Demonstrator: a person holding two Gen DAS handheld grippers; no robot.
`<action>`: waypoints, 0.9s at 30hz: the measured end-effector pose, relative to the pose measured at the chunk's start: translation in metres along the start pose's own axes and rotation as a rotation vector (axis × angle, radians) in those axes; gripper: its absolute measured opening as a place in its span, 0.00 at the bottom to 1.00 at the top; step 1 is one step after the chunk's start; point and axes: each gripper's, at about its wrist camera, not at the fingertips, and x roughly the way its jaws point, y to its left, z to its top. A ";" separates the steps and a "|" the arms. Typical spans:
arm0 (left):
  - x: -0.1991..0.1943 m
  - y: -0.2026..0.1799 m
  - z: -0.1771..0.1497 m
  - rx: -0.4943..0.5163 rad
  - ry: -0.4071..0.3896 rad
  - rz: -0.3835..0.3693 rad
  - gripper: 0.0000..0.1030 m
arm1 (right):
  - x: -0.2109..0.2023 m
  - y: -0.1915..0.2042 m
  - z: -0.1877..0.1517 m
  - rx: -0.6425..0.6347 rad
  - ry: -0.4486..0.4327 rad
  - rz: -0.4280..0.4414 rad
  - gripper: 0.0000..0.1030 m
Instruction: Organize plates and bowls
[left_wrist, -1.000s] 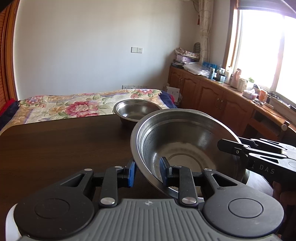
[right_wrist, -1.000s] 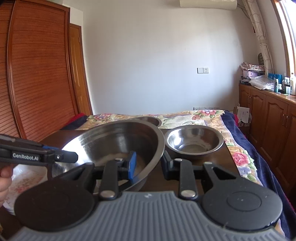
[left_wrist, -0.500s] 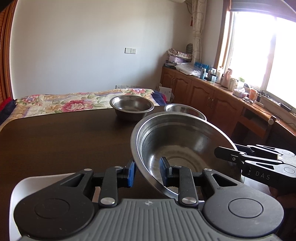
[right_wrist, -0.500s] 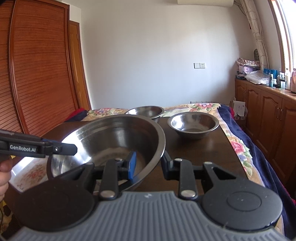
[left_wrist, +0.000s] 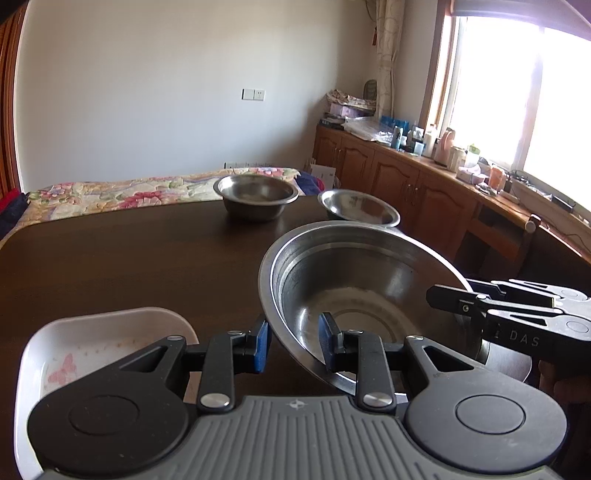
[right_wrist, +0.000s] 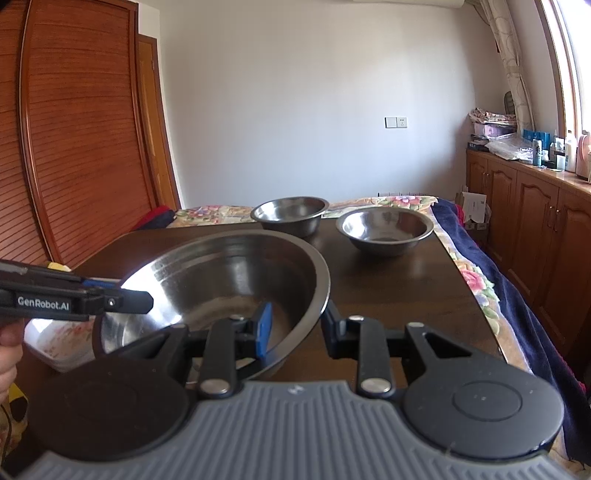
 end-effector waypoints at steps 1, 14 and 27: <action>0.001 0.001 -0.001 -0.002 0.005 -0.001 0.28 | 0.000 0.000 -0.001 0.002 0.002 0.001 0.30; 0.000 0.003 -0.013 -0.001 0.030 0.000 0.28 | -0.002 0.003 -0.012 0.014 0.022 0.012 0.30; 0.002 0.004 -0.015 0.002 0.036 -0.010 0.31 | -0.003 0.006 -0.018 0.021 0.034 0.020 0.32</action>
